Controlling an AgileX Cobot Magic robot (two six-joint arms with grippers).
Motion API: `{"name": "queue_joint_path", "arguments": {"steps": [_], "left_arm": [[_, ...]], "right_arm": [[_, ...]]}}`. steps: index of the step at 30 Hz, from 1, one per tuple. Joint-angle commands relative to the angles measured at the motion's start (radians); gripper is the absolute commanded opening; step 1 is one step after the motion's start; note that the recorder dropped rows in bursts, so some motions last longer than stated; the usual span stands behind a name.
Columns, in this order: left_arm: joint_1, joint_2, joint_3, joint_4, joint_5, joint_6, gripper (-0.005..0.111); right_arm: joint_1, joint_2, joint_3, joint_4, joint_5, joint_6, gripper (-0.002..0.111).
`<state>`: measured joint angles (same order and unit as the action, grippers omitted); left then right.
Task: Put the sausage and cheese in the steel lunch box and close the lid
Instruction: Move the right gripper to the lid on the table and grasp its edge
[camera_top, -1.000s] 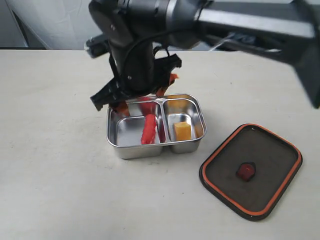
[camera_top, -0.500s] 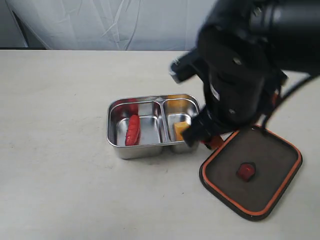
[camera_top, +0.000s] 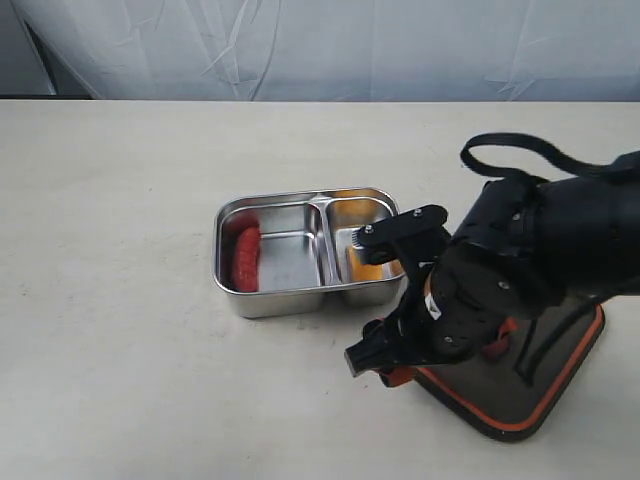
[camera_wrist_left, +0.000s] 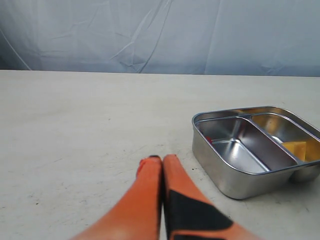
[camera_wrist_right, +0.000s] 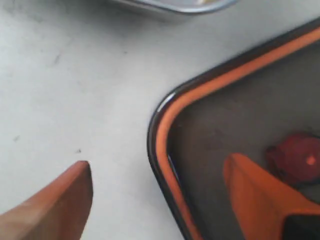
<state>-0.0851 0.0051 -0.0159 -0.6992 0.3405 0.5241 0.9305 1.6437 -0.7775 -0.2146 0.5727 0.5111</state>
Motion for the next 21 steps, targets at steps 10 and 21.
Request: {"name": "queue_joint_path", "arguments": {"steps": [10, 21], "left_arm": [[-0.007, -0.005, 0.001, 0.006, -0.003, 0.003, 0.0], [-0.007, -0.005, 0.001, 0.006, -0.003, 0.003, 0.0]], "right_arm": [[-0.005, 0.205, 0.004, -0.026, -0.122, 0.045, 0.069], [-0.005, 0.218, 0.004, -0.016, -0.073, 0.078, 0.0]]}}
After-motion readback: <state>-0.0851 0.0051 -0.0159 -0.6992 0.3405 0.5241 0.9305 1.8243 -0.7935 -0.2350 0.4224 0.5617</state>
